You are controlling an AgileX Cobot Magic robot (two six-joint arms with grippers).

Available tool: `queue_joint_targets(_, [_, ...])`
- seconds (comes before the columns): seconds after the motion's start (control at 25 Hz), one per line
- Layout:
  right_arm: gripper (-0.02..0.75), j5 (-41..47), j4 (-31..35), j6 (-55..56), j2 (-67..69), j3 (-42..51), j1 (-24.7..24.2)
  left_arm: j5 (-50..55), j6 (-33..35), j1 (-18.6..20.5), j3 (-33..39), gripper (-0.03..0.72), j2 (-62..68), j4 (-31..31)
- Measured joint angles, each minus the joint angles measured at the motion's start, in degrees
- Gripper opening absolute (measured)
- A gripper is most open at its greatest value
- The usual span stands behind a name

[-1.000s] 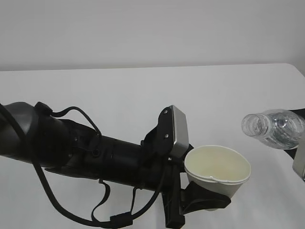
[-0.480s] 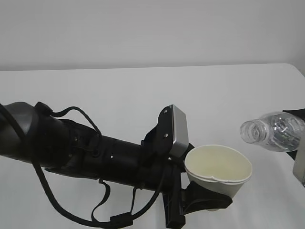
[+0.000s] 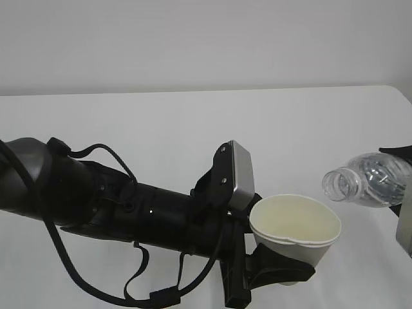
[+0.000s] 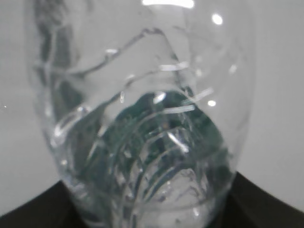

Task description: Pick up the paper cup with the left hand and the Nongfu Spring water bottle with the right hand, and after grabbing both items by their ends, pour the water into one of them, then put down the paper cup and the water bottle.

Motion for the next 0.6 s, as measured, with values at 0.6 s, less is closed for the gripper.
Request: queue_joint_targets(0.6, [0.436,-1.4,0.0,-1.9,0.0,0.0,0.0,-0.3,-1.0,-1.7,0.0,0.421,0.0,0.8])
